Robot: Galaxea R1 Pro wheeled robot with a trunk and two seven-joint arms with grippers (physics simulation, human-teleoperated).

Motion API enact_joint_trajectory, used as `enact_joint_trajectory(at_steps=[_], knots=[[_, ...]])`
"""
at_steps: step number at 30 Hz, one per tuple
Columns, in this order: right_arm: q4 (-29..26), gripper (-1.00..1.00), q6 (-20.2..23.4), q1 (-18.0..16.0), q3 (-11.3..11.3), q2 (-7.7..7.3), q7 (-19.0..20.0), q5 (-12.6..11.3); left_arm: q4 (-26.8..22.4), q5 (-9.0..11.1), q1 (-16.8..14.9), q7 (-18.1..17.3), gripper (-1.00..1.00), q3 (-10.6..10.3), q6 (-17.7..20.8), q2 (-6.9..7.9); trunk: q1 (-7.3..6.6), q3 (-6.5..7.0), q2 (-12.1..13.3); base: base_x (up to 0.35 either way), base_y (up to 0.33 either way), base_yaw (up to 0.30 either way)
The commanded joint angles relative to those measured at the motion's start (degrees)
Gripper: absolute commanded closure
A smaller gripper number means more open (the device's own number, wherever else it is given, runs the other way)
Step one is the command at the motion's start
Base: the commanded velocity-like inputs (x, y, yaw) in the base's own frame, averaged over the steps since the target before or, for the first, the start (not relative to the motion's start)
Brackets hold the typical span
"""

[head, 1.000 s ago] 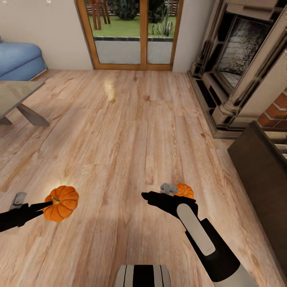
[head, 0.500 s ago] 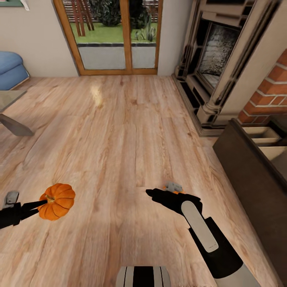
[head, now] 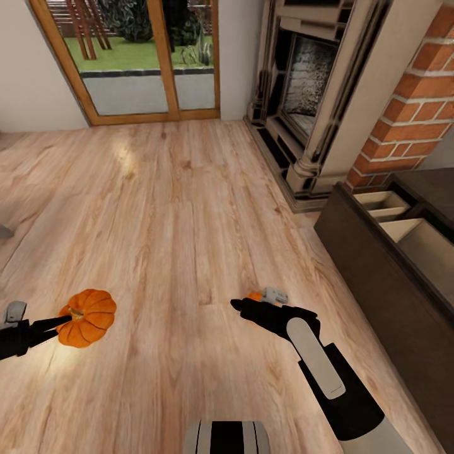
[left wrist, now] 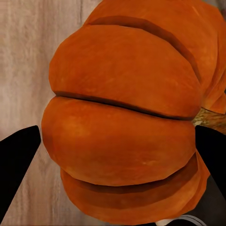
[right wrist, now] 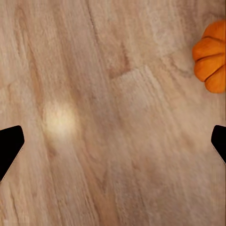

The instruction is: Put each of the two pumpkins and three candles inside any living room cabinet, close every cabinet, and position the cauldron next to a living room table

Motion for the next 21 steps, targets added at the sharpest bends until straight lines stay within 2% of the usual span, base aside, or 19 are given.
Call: enact_joint_trajectory(at_steps=[1, 8, 17, 21], knots=[[-0.1, -1.00, 0.0, 0.0, 0.0, -0.02, -0.6, -0.6, 0.0, 0.4, 0.0, -0.2, 1.00, 0.0, 0.4, 0.00, 0.02, -0.09, 0.0, 0.286, 0.025, -0.138], [0.4, -1.00, 0.0, 0.0, 0.0, 0.03, -0.6, -0.6, 0.0, 0.4, 0.0, -0.2, 1.00, 0.0, 0.4, 0.01, 0.02, -0.34, 0.0, 0.290, 0.061, -0.134], [0.8, -1.00, 0.0, 0.0, 0.0, 0.04, -0.5, -0.6, 0.0, 0.4, 0.0, -0.2, 1.00, 0.0, 0.4, 0.01, 0.02, -0.57, 0.0, 0.295, 0.031, -0.261], [0.8, -1.00, 0.0, 0.0, 0.0, 0.04, -0.5, -0.6, 0.0, 0.4, 0.0, -0.2, 1.00, 0.0, 0.4, 0.01, 0.02, -0.66, 0.0, 0.121, 0.067, -0.275]])
